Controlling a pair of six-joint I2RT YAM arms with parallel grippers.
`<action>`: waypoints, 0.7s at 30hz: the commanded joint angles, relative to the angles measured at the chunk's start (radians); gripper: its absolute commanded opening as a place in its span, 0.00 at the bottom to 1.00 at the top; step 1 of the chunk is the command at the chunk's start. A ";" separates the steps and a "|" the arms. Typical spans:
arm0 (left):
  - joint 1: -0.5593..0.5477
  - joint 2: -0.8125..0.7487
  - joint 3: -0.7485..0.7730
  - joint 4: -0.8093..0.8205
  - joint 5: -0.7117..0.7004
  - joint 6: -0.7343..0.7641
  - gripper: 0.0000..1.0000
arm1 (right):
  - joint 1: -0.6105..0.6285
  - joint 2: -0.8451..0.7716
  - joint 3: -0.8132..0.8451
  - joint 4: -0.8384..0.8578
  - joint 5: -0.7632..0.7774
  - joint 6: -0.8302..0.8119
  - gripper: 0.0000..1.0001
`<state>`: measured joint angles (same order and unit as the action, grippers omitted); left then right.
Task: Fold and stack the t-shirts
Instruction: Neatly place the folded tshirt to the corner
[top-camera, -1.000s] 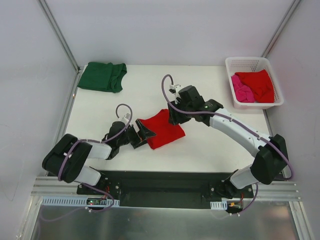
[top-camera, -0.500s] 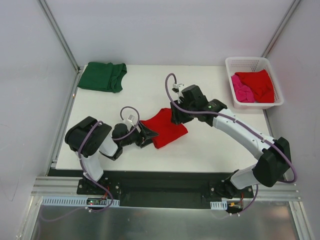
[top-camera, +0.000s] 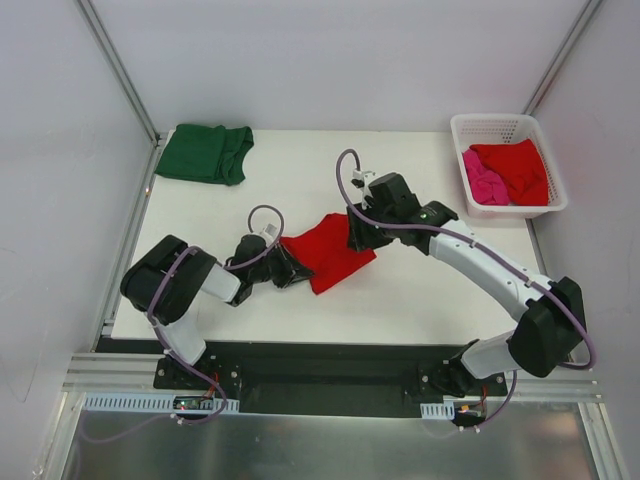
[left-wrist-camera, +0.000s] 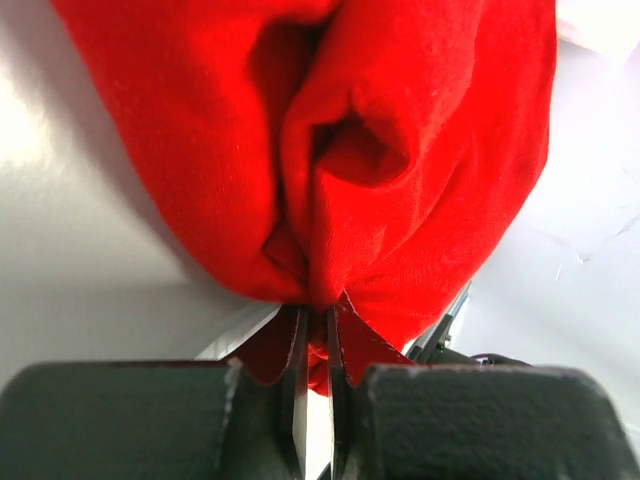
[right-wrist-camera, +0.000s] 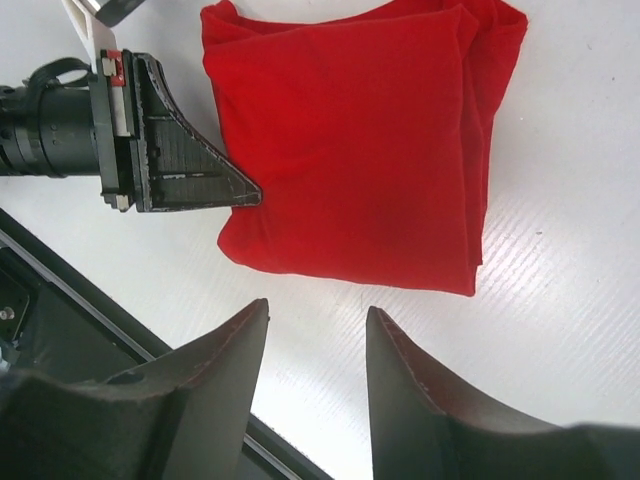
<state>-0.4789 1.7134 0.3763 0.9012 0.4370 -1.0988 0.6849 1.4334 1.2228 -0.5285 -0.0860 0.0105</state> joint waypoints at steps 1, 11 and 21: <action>-0.006 0.055 0.062 -0.145 -0.055 0.073 0.00 | -0.005 -0.054 -0.017 0.008 -0.001 0.017 0.47; -0.003 0.106 0.419 -0.560 -0.064 0.303 0.00 | -0.013 -0.074 -0.062 0.027 -0.006 0.034 0.47; 0.123 0.207 0.725 -0.781 -0.067 0.442 0.00 | -0.022 -0.108 -0.101 0.036 -0.012 0.048 0.47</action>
<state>-0.4259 1.8744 0.9966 0.2493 0.3992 -0.7547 0.6697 1.3705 1.1286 -0.5125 -0.0906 0.0414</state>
